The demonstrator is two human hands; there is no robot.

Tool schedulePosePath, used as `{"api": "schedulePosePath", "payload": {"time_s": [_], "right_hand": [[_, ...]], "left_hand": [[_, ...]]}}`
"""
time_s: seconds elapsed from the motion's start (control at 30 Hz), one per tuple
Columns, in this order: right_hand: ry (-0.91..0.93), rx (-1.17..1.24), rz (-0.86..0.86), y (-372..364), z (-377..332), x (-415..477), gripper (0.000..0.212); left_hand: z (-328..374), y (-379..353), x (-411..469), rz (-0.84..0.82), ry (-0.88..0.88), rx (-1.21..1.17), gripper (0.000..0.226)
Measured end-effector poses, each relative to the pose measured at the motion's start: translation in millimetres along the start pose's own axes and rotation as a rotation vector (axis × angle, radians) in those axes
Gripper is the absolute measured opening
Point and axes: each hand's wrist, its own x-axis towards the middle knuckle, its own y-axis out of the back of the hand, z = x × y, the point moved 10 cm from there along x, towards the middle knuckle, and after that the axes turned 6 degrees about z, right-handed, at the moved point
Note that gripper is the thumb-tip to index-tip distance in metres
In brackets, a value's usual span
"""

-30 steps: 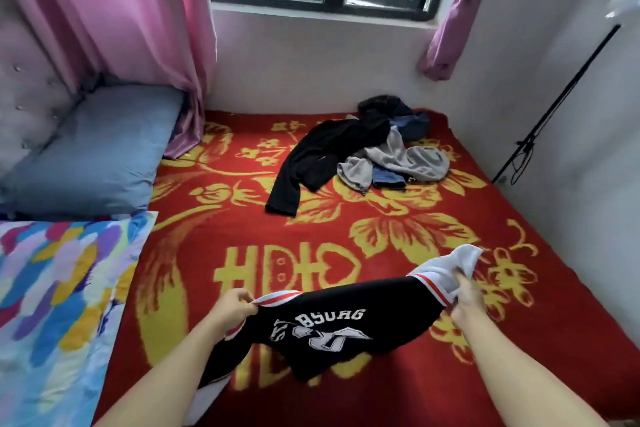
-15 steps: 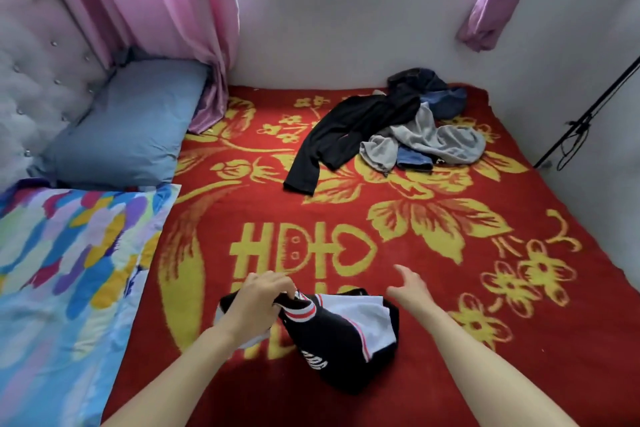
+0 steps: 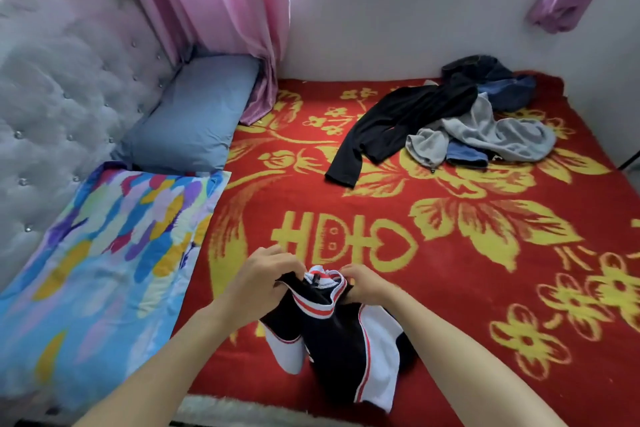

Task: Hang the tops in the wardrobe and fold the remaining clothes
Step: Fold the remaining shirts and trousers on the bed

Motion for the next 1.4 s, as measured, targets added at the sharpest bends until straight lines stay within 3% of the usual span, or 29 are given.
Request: {"api": "schedulePosePath", "payload": {"time_s": [0.1,0.17,0.23,0.33,0.4,0.47,0.5,0.57,0.67,0.73,0.83,0.97,1.03,1.2,1.3,1.4], "right_hand": [[-0.093,0.211,0.036,45,9,-17,0.010],[-0.088,0.280,0.105,88,-1,-30,0.026],[-0.042,0.314,0.211,132,-23,-42,0.032],[0.115,0.303,0.362,190,-73,-62,0.030],[0.241,0.266,0.483,220,-110,-81,0.033],[0.343,0.257,0.568,241,-142,-100,0.042],[0.377,0.251,0.610,249,-154,-109,0.045],[0.420,0.271,0.708,270,-166,-123,0.045],[0.407,0.308,0.838,295,-164,-142,0.042],[0.378,0.340,0.888,306,-157,-152,0.043],[0.358,0.395,0.989,319,-154,-171,0.042],[0.327,0.439,1.148,327,-148,-189,0.029],[0.293,0.388,1.157,321,-143,-187,0.028],[0.211,0.026,1.198,306,-137,-184,0.028],[0.108,-0.341,1.306,297,-149,-195,0.029],[0.199,-0.560,1.418,286,-165,-205,0.042]], "left_hand": [[-17,41,2,0.169,0.080,0.098,0.050],[-27,59,3,0.218,0.128,0.178,0.047],[-35,65,7,0.213,0.141,0.234,0.048],[-52,66,14,0.156,0.150,0.537,0.048],[-80,73,16,0.051,0.388,0.678,0.038],[-109,70,3,-0.137,0.743,0.581,0.056],[-113,66,4,-0.162,0.771,0.536,0.061],[-107,71,16,-0.075,0.734,0.365,0.059],[-90,83,27,0.133,0.663,-0.288,0.037],[-78,90,35,0.150,0.632,-0.509,0.026],[-57,102,49,0.138,0.573,-0.655,0.036],[-49,114,53,0.079,0.533,-0.924,0.072],[-55,120,51,0.095,0.544,-0.805,0.061],[-79,150,43,0.370,0.620,-0.427,0.016],[-82,171,35,0.490,0.603,-0.180,0.020],[-80,188,25,0.636,0.552,-0.059,0.024]]}}
